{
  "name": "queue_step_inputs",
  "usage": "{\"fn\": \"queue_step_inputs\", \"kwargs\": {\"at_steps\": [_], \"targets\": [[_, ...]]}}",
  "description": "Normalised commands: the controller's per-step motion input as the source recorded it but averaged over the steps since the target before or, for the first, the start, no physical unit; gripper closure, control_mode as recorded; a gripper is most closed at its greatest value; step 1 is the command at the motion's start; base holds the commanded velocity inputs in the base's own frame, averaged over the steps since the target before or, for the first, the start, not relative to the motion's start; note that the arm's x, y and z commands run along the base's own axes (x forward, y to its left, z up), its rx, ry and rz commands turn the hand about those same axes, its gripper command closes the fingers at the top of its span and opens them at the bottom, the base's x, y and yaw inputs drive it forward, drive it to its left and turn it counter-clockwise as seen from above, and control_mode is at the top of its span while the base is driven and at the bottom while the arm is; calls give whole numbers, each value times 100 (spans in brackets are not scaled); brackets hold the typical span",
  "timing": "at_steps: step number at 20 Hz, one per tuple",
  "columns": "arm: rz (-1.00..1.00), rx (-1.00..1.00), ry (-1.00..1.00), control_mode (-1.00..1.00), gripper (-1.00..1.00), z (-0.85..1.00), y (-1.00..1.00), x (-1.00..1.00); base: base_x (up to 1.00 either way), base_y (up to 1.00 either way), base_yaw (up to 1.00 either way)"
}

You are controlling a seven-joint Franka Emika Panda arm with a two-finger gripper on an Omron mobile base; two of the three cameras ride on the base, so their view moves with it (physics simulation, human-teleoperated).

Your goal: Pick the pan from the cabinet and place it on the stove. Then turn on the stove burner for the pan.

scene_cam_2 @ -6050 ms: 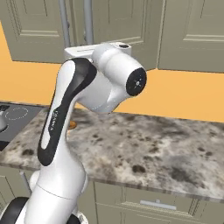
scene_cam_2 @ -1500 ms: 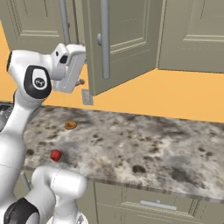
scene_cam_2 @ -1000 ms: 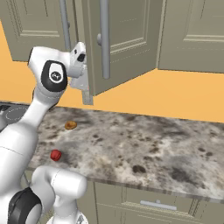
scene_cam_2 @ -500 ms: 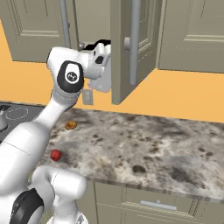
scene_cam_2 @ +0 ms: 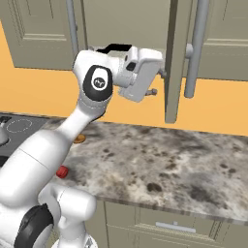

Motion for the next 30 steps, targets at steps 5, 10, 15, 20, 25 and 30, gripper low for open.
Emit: {"fn": "queue_step_inputs", "kwargs": {"at_steps": [5, 10, 15, 20, 25, 30], "targets": [[0, 3, -2, -100, -100, -4, -12, -13, 0, 0, 0], [0, 0, -12, -100, -100, 0, 54, -29, 0, 0, 0], [0, 0, -21, -100, -100, 0, 83, -10, 0, 0, 0], [0, 5, -26, -100, -100, 0, 83, -3, 0, 0, 0], [7, 12, -28, -100, -100, 0, 71, 0, 0, 0, 0], [18, 16, -30, -100, -100, 2, 47, 0, 0, 0, 0]]}}
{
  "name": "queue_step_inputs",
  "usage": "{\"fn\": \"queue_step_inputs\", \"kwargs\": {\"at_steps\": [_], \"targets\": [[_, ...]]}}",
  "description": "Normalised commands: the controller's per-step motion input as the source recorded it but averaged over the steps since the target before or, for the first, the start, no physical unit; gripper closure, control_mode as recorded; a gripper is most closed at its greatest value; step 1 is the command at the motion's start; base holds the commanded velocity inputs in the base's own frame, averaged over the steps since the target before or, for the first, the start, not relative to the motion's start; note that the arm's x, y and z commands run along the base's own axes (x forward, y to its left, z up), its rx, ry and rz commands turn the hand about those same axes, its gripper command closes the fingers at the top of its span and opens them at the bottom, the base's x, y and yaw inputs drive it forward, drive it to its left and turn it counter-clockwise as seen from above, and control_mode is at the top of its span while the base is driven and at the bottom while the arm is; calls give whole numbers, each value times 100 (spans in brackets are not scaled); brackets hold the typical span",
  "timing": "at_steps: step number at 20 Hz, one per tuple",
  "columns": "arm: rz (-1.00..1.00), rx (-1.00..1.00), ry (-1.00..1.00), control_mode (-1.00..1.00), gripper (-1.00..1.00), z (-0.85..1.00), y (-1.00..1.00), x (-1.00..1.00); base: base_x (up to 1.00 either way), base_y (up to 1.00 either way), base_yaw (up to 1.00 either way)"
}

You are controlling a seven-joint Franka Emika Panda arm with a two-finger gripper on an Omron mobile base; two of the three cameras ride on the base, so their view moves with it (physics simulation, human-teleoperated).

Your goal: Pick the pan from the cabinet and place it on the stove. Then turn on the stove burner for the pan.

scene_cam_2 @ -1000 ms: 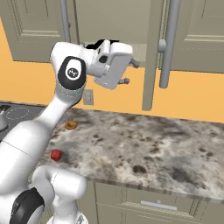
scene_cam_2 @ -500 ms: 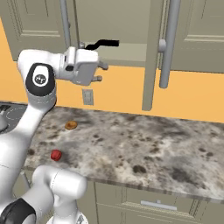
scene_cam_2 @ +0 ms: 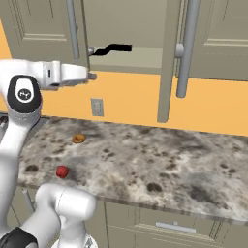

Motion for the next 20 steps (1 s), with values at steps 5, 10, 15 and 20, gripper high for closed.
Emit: {"fn": "queue_step_inputs", "kwargs": {"at_steps": [5, 10, 15, 20], "targets": [[27, 15, -31, -100, -100, 5, 37, 0, 0, 0, 0], [31, 13, -30, -100, -100, 2, 36, 0, 0, 0, 0], [28, 10, -29, -100, -100, 6, 30, 0, 0, 0, 0], [23, 5, -30, -100, -100, 18, 14, 5, 0, 0, 0]]}}
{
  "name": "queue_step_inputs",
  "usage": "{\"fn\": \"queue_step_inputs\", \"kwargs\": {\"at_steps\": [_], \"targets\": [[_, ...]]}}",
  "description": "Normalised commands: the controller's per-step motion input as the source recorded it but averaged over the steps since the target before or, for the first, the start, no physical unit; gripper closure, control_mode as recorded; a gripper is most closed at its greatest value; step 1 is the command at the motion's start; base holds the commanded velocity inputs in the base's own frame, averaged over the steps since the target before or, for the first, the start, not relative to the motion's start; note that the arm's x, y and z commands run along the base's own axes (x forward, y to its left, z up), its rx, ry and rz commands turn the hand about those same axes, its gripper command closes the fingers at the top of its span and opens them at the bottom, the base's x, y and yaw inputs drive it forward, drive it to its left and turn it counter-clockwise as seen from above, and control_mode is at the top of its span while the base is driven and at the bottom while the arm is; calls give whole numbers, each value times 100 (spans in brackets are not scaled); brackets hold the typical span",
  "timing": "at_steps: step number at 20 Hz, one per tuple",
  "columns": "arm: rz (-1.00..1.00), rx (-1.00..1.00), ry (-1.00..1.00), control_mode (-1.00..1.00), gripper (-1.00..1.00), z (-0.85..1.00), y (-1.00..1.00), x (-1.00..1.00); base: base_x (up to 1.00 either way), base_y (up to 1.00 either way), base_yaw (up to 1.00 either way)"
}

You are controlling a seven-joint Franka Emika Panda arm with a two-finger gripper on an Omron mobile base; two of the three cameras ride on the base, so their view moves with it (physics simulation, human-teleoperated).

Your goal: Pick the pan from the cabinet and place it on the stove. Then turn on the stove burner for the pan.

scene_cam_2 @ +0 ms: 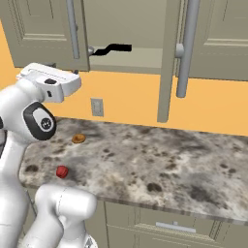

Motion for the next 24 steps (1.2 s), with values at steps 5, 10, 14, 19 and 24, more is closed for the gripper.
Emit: {"fn": "queue_step_inputs", "kwargs": {"at_steps": [5, 10, 14, 19, 24], "targets": [[20, 3, -26, -100, -100, 19, 11, 18, 0, 0, 0], [12, 0, -12, -100, -100, 15, 15, 28, 0, 0, 0], [4, 0, 0, -100, -100, 9, 9, 45, 0, 0, 0], [1, 0, 1, -100, -100, 11, 12, 44, 0, 0, 0], [0, 0, 3, -100, -100, 6, 11, 41, 0, 0, 0]]}}
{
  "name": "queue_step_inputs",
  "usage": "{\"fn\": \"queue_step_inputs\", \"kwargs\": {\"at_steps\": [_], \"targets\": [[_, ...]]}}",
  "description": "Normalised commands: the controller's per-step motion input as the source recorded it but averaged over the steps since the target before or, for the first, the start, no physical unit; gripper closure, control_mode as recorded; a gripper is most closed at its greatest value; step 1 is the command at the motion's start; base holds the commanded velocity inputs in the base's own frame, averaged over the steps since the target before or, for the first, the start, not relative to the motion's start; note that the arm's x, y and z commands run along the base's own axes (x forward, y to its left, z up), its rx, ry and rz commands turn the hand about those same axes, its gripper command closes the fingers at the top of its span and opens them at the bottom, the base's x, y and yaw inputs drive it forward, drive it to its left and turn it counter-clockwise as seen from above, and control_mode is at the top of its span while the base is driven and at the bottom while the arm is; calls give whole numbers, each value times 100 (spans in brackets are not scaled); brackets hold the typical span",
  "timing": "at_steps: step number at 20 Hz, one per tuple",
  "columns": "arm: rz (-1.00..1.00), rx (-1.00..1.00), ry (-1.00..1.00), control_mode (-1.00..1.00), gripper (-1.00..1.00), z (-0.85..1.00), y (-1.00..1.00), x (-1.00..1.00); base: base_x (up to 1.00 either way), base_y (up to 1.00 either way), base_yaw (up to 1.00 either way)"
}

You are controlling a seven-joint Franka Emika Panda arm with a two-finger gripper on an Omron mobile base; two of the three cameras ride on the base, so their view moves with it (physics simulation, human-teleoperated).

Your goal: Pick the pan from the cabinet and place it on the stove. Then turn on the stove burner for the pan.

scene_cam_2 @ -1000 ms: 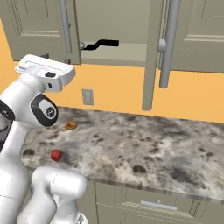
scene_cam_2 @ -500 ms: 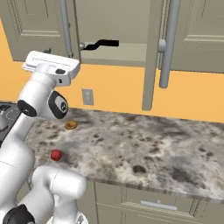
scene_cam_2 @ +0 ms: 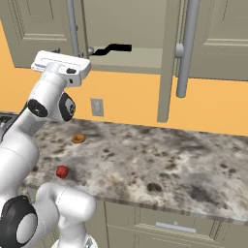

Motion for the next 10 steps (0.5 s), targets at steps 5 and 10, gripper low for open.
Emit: {"fn": "queue_step_inputs", "kwargs": {"at_steps": [5, 10], "targets": [[0, 0, 3, -100, -100, 5, 1, 38, 0, 0, 0], [0, 0, 3, -100, -100, 5, 0, 39, 0, 0, 0]]}}
